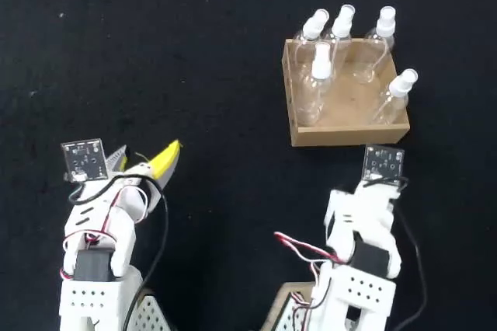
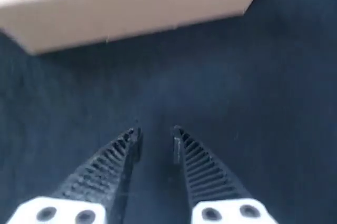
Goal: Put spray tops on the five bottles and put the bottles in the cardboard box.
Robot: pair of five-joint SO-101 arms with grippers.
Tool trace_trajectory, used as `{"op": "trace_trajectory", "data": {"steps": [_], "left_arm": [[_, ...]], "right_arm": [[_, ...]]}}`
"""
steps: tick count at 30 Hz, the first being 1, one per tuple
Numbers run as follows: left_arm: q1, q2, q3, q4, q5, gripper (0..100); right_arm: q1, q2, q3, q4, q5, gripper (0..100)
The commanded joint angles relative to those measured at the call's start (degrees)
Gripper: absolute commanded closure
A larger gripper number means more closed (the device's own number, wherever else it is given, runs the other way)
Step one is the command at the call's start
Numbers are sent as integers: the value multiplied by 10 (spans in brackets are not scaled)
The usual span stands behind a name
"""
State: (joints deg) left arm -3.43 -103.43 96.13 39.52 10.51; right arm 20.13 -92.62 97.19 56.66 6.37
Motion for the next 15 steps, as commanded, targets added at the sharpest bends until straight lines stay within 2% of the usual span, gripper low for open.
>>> {"op": "trace_trajectory", "data": {"steps": [1, 4, 12, 13, 15], "left_arm": [[-6, -8, 12, -85, -12, 657], [-6, -8, 12, -97, -12, 657], [-38, -8, 12, 9, -13, 657], [-44, -8, 12, 17, -23, 657], [-56, -7, 12, 33, -89, 658]], "right_arm": [[11, -35, 0, 76, 4, 945], [10, -59, 0, 117, 4, 945], [10, -93, -3, 145, 4, 945], [9, -93, -3, 145, 4, 945], [9, -93, -3, 145, 4, 945]]}}
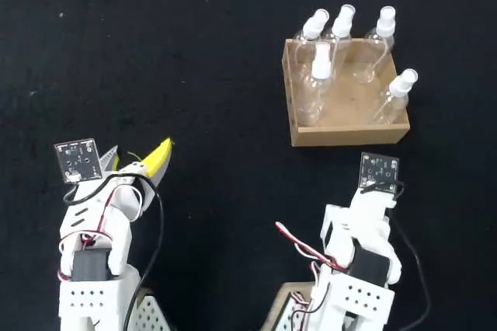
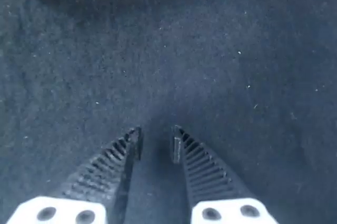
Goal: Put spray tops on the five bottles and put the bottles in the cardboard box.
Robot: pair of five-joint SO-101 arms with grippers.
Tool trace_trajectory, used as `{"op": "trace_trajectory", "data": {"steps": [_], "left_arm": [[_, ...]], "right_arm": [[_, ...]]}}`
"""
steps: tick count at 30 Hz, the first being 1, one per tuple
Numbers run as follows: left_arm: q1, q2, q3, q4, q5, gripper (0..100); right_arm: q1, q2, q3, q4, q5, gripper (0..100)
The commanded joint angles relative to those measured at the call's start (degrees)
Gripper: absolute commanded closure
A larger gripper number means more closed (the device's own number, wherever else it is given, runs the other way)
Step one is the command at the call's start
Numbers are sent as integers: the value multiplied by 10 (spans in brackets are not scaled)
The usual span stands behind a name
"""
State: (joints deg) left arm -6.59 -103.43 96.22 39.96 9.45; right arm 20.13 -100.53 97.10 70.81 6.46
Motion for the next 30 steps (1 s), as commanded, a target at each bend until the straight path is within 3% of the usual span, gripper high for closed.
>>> {"op": "trace_trajectory", "data": {"steps": [1, 11, 13, 16, 20, 24, 30], "left_arm": [[-30, -7, 11, 46, -109, 658], [-139, -8, 11, 241, -178, 671], [-154, -8, 11, 263, -194, 761], [-164, -8, 11, 265, -232, 987], [-163, -5, 11, 271, -258, 885], [-163, -4, 11, 308, -252, 979], [-182, -4, 11, 327, -222, 969]], "right_arm": [[10, -14, -2, 4, 3, 945], [11, -26, -2, 4, 3, 945], [11, -43, -3, 4, 3, 945], [11, -77, -6, 4, 3, 945], [11, -77, -6, 32, 3, 945], [5, -79, -6, 40, 2, 945], [5, -79, -6, 40, 3, 945]]}}
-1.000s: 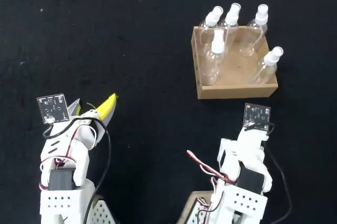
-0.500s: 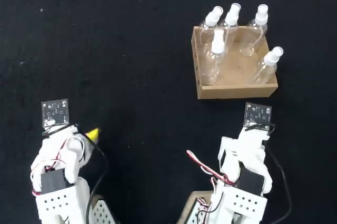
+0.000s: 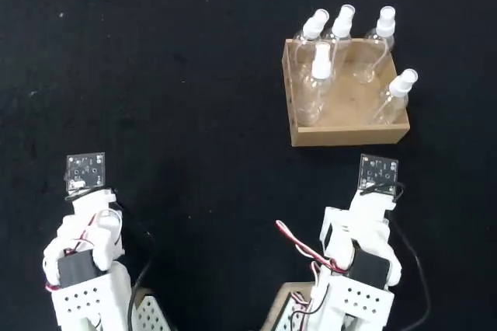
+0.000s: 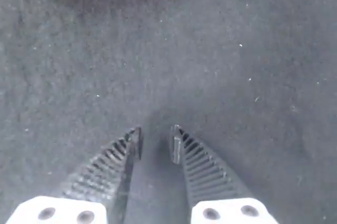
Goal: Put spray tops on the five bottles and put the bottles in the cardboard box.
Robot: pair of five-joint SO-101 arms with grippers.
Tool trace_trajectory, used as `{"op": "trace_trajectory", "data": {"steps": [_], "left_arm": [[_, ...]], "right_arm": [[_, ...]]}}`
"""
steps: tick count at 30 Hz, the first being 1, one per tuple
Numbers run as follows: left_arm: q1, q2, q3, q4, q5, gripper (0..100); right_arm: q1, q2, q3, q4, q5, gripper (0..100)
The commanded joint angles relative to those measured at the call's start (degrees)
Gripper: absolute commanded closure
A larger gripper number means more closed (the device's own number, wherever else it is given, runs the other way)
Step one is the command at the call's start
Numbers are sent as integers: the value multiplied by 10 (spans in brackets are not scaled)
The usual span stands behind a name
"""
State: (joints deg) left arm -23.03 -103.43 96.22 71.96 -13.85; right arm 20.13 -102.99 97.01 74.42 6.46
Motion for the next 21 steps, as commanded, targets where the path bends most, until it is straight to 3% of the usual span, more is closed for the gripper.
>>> {"op": "trace_trajectory", "data": {"steps": [1, 18, 21], "left_arm": [[-17, -4, 11, 7, 13, 970], [-16, -9, 11, 8, 13, 970], [16, -10, 11, 8, 13, 970]], "right_arm": [[5, -54, -5, 4, 3, 945], [7, -54, -5, 4, 2, 945], [7, -54, -5, 4, 2, 945]]}}
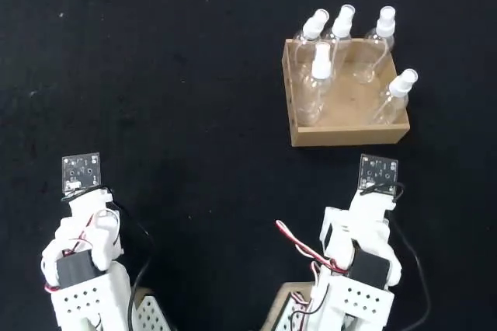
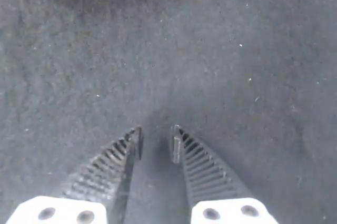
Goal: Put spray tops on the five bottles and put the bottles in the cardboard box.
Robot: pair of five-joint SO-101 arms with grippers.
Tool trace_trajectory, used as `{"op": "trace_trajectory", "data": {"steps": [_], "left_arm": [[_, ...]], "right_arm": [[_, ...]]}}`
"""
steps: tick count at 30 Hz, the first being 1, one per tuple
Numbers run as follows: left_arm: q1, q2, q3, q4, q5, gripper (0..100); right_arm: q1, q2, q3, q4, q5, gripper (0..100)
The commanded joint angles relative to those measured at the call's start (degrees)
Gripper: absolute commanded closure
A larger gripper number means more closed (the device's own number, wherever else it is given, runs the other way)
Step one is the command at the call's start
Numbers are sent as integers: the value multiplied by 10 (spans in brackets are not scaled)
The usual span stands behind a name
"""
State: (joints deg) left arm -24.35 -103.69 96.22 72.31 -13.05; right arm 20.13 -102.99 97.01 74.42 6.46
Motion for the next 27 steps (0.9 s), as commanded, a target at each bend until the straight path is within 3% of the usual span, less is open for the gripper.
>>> {"op": "trace_trajectory", "data": {"steps": [1, 7, 27], "left_arm": [[51, -7, 11, 4, 5, 970], [190, -7, 11, 4, 5, 970], [160, -9, 11, 4, 5, 970]], "right_arm": [[7, -54, -5, 4, 2, 945], [7, -54, -5, 4, 2, 945], [8, -54, -5, 4, 1, 945]]}}
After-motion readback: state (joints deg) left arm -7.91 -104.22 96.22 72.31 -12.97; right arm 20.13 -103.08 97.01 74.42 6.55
